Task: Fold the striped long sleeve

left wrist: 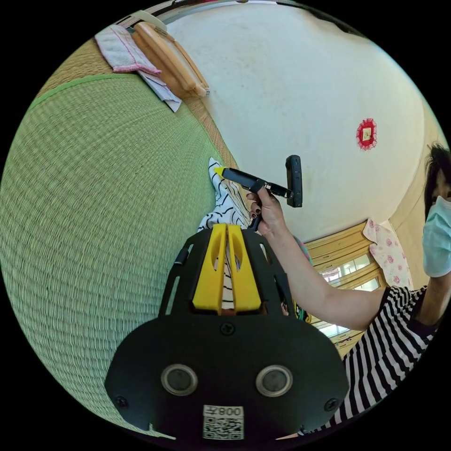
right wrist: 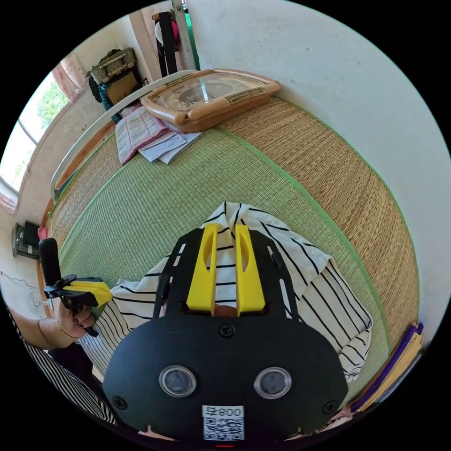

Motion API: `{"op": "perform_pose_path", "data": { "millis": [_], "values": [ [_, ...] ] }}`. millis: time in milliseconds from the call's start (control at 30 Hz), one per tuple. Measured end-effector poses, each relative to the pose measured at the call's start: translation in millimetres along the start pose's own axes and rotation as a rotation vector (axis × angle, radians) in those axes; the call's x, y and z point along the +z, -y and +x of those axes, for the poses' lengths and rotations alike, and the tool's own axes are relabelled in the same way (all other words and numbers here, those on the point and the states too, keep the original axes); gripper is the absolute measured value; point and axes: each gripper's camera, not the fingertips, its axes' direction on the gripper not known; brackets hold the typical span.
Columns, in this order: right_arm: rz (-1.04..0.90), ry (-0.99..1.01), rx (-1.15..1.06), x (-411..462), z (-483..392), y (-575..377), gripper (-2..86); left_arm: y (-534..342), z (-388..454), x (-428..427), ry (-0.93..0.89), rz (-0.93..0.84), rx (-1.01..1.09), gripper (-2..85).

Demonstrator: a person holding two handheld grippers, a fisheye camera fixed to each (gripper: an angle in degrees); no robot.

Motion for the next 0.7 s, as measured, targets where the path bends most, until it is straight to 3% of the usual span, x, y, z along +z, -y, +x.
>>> {"op": "perform_pose_path", "data": {
  "millis": [267,400,700],
  "values": [
    [0.07,-0.041,-0.016,-54,-12,20,7.8,-19,-39,12,-0.037,0.009,0.01,0.0],
    [0.0,-0.062,-0.056,-41,-18,39,7.4,-24,-56,19,-0.05,0.004,0.011,0.0],
    [0.021,-0.027,-0.014,-76,19,69,0.2,-30,-77,22,-0.04,0.042,0.034,0.0]
  ]
}}
